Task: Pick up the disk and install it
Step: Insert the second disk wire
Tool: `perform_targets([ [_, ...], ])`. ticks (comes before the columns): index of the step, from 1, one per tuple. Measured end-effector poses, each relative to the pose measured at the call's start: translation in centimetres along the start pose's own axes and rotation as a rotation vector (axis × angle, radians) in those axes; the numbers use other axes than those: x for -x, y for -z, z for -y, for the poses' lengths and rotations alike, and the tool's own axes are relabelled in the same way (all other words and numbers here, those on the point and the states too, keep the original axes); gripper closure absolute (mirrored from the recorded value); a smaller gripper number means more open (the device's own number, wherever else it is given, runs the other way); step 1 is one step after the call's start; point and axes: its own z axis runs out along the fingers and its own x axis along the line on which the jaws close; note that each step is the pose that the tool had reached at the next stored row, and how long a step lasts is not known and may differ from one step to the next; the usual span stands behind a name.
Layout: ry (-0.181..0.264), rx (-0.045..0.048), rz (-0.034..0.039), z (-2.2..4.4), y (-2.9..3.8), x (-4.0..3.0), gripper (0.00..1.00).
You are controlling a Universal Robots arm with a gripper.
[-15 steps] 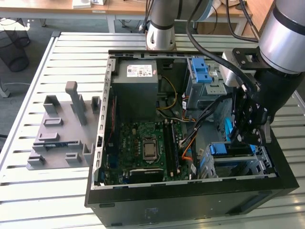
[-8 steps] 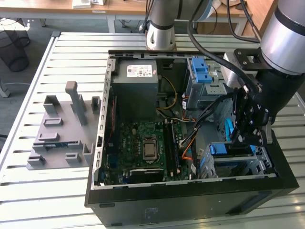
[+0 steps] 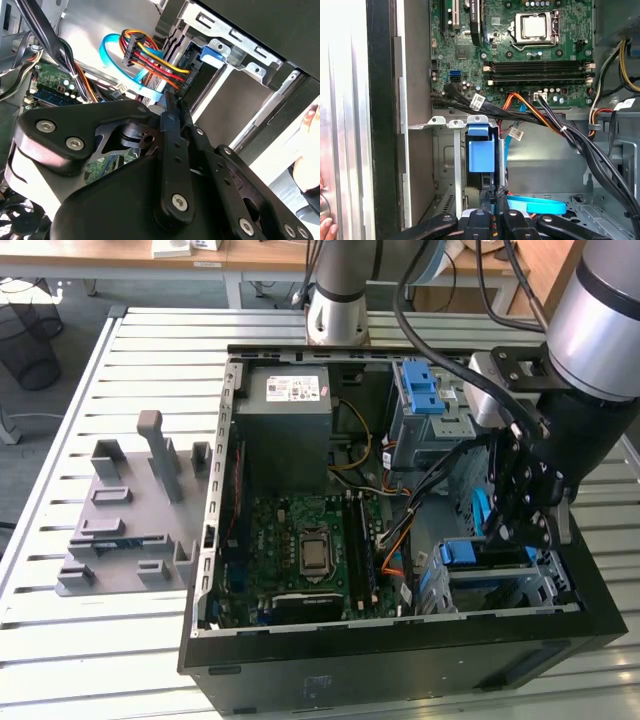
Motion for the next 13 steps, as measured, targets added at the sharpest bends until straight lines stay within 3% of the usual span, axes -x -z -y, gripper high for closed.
perform_targets([
  [13,-0.001,0.0,-0.0001,0.11,-0.23,-0.15,0.83],
])
